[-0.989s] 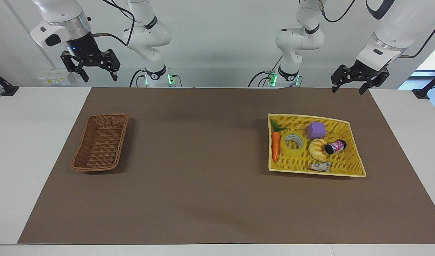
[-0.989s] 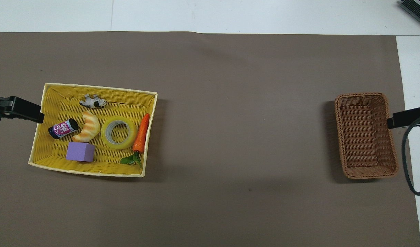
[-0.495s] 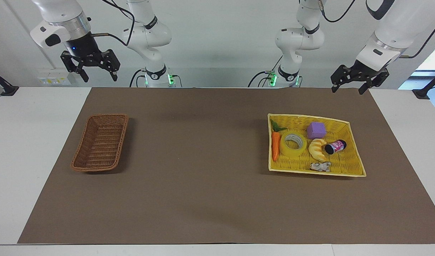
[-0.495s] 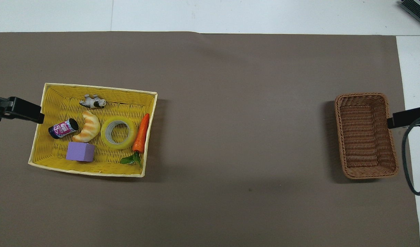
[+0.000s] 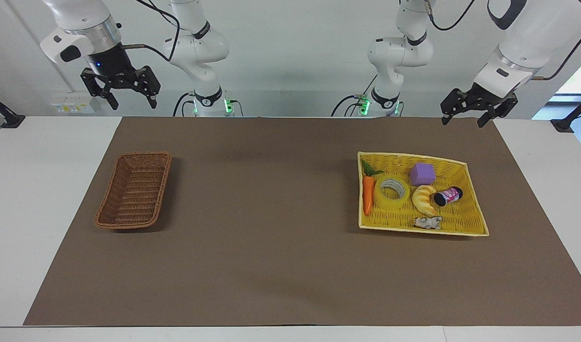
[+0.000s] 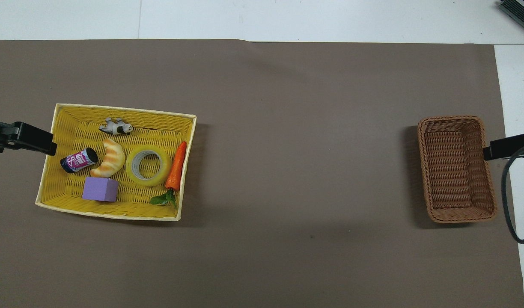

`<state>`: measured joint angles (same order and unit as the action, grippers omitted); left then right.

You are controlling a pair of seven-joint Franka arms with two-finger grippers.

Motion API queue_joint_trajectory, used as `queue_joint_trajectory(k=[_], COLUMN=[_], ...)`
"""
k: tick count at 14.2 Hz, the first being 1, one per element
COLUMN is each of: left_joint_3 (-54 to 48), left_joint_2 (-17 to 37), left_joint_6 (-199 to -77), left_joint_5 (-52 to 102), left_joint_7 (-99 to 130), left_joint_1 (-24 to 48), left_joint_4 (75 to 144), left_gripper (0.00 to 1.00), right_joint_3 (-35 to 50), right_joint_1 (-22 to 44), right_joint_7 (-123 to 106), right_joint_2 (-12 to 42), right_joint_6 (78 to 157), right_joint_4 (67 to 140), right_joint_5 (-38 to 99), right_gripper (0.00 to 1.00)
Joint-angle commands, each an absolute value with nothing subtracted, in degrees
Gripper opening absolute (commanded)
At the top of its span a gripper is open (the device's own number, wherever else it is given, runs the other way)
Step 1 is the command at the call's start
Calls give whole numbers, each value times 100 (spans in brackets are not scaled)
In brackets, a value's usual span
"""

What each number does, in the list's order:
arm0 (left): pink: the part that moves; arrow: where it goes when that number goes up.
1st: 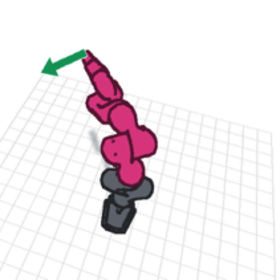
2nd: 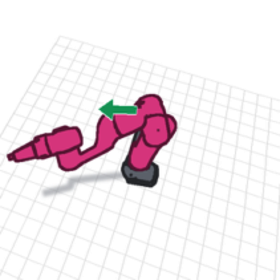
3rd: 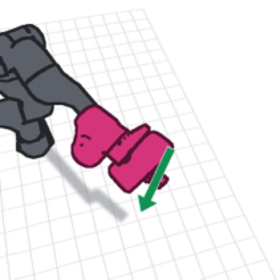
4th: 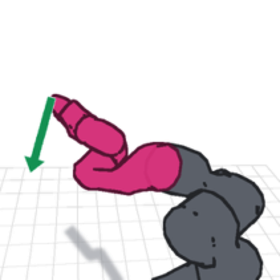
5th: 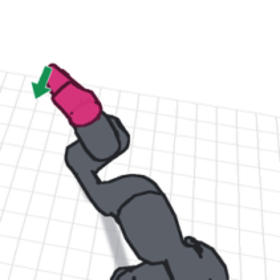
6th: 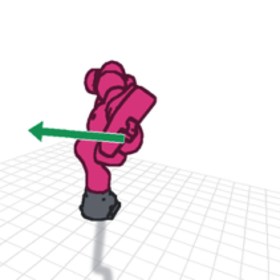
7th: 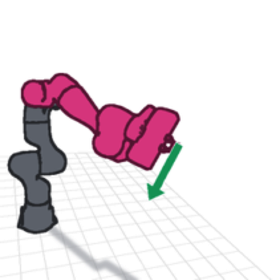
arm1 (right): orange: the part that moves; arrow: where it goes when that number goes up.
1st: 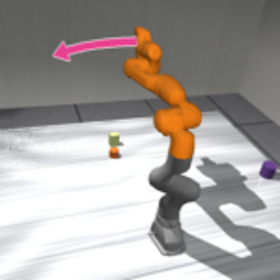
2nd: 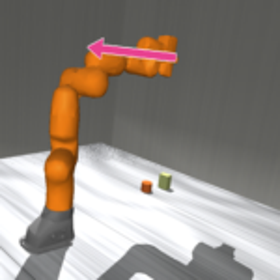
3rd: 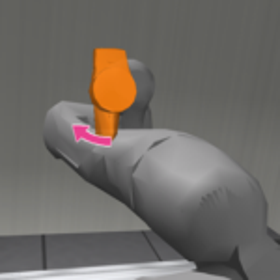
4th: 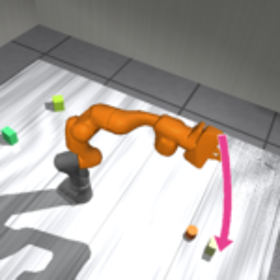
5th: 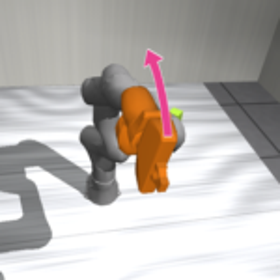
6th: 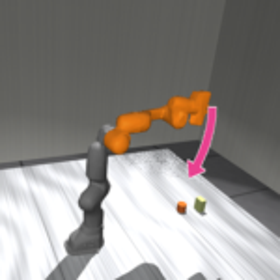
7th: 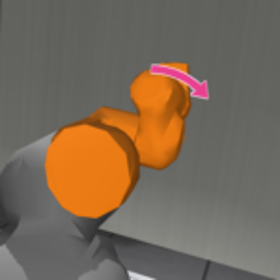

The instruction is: Move tape to another basket

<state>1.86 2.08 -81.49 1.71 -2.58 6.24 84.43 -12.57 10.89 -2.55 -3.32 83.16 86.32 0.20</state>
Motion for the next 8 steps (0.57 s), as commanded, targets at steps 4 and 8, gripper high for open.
queue_joint_trajectory(k=[4,8], left_joint_3=[176,176], left_joint_2=[-132,-158], left_joint_6=[-8543,-8709], left_joint_5=[149,149], left_joint_7=[622,932], left_joint_1=[650,642], left_joint_4=[9044,9245], left_gripper=[100,100], right_joint_3=[-1222,-1222], right_joint_1=[1055,1055], right_joint_7=[-193,-193], right_joint_2=[-439,-439], right_joint_6=[8429,8429], right_joint_4=[8780,8780], right_joint_5=[-105,-105], right_gripper=[100,100])
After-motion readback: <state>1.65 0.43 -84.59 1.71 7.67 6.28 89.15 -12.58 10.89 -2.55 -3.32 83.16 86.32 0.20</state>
